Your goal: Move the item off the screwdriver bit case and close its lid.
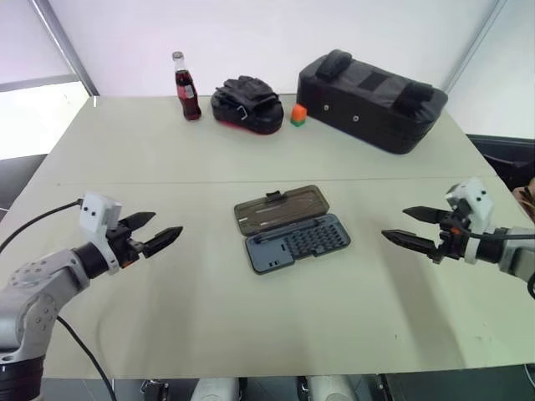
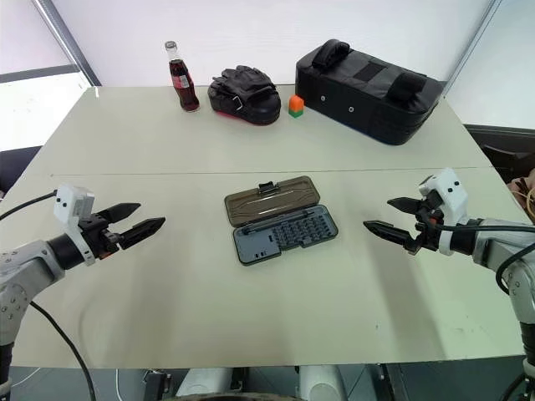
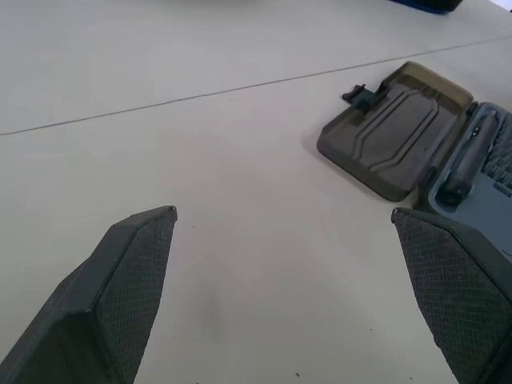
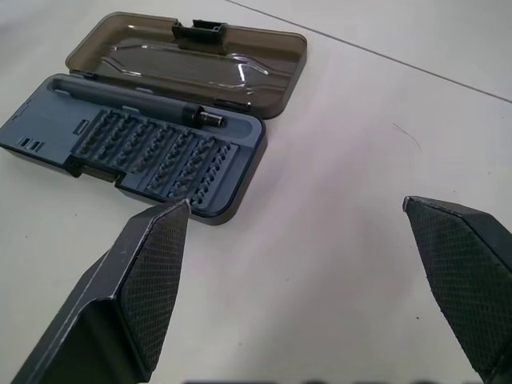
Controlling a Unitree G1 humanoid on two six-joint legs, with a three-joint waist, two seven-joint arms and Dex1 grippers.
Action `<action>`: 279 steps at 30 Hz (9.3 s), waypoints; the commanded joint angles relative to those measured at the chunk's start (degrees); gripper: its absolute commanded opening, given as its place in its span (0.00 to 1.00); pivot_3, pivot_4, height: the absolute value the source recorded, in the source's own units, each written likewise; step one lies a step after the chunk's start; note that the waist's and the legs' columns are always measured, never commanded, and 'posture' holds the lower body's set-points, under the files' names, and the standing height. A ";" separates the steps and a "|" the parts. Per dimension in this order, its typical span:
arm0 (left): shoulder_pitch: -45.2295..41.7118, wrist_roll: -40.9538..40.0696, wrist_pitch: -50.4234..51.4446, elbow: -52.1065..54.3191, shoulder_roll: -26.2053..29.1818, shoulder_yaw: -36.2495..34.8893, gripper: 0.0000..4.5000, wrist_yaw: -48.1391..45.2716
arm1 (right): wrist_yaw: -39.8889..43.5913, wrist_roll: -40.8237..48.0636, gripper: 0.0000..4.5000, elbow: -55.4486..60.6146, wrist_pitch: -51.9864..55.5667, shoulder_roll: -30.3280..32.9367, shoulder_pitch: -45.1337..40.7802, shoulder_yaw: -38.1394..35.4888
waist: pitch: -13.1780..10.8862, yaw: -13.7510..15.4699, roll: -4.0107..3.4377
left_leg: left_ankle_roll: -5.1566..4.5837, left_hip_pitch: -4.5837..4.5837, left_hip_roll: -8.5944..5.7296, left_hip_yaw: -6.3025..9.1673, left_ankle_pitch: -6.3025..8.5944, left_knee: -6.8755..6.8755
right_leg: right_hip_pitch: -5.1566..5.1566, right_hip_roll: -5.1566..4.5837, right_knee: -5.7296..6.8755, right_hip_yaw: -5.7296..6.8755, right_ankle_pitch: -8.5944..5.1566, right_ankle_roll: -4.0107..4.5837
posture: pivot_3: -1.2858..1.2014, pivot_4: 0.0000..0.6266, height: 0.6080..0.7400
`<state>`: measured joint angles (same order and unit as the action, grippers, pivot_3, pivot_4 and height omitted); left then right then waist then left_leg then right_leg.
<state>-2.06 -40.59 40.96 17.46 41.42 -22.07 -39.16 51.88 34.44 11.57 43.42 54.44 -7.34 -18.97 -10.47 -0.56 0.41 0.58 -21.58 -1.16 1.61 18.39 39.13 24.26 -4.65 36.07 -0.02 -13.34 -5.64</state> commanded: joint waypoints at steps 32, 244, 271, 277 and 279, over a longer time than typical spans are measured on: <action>-61.17 35.16 -41.84 -80.32 -13.93 34.53 1.00 -34.03 | -6.65 6.62 0.99 20.92 2.81 -4.66 -1.45 4.69 | -0.08 -0.10 0.26 | -0.14 -0.24 -0.29 -0.05 0.06 0.04 | 0.16 0.09 -0.08 0.08 -0.03 -0.09 | 0.52 0.24 1.00; -9.17 37.47 -25.42 -10.03 2.39 43.59 0.00 -21.18 | 19.60 -40.25 0.49 -40.28 -22.47 -23.05 -44.47 44.24 | 0.24 -0.29 -0.50 | -0.43 0.78 -0.11 0.01 0.00 0.34 | -0.99 -0.02 -0.10 -0.02 0.22 -0.15 | 0.52 0.24 1.00; -8.48 33.72 -18.15 -3.90 1.95 42.06 0.00 -21.88 | 19.07 -43.01 0.02 -32.76 -31.36 -20.10 -45.50 39.64 | 1.14 -0.44 -0.81 | -0.42 1.13 -0.08 0.02 -0.01 0.02 | -1.14 -0.01 -0.15 -0.04 0.13 -0.03 | 0.52 0.24 1.00; -9.23 35.31 -19.73 -7.25 -0.32 43.92 0.00 -21.14 | 19.36 -41.43 0.02 -23.75 -26.25 -17.60 -42.26 38.25 | 1.13 0.01 -0.82 | -0.42 1.09 -0.10 0.02 -0.01 0.01 | -1.13 -0.05 -0.20 -0.04 0.12 -0.02 | 0.52 0.24 1.00; -9.50 36.09 -20.90 -8.67 -1.13 44.40 0.00 -20.90 | 19.31 -41.04 0.02 -21.43 -24.44 -17.07 -41.11 37.89 | 1.13 0.06 -0.82 | -0.42 1.08 -0.11 0.03 -0.01 0.01 | -1.18 -0.06 -0.31 -0.03 0.11 -0.01 | 0.52 0.24 1.00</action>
<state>-13.36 -8.49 18.96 14.22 40.33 17.44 -60.26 71.63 -7.59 -13.33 17.51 36.10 -48.07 21.73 -9.34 -0.50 -0.41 0.16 -20.50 -1.27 1.64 18.38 39.14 23.07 -4.71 35.71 -0.05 -13.23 -5.64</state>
